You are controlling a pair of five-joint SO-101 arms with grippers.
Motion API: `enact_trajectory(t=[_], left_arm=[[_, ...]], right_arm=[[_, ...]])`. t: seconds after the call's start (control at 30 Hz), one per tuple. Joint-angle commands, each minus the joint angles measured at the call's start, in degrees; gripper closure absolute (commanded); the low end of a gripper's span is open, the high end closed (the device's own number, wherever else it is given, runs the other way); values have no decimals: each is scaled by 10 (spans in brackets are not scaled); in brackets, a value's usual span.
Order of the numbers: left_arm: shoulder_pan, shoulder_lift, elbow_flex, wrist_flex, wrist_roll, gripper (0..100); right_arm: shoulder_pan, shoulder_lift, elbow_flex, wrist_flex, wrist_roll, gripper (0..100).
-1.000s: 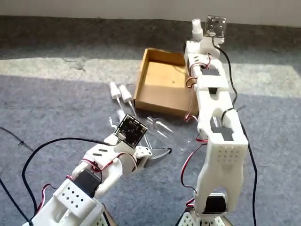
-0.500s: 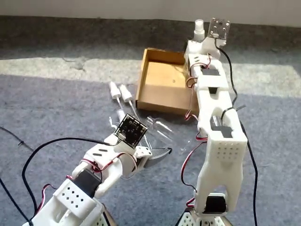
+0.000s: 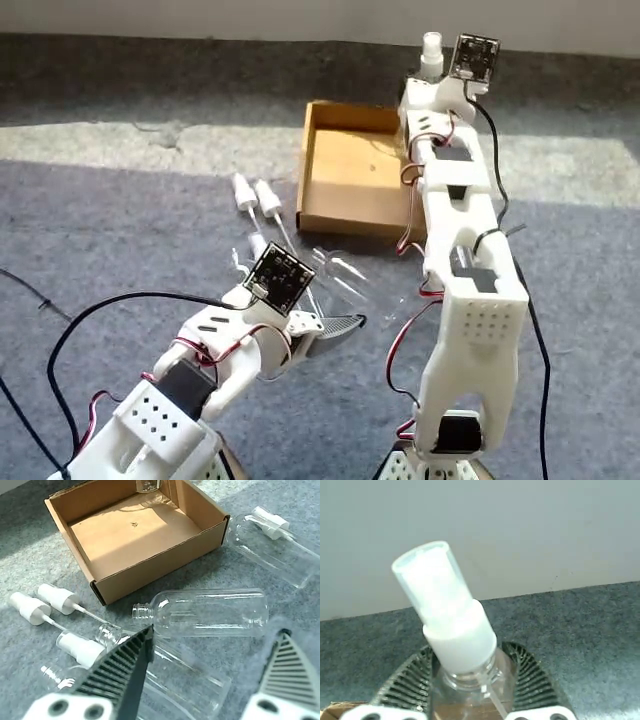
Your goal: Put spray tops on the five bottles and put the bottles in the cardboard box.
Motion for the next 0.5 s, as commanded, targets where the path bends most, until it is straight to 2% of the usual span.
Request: enact_trajectory(t=[0.0, 0.2, 0.37, 0.47], left_arm=[[5, -2, -5, -11, 1, 664], [2, -2, -5, -11, 1, 664], [2, -2, -5, -11, 1, 664], [2, -2, -5, -11, 1, 664]], right_arm=[[8, -11, -31, -15, 16, 994], [8, -11, -19, -10, 16, 985], [3, -15, 6, -10, 14, 852], [2, -15, 6, -10, 15, 846]])
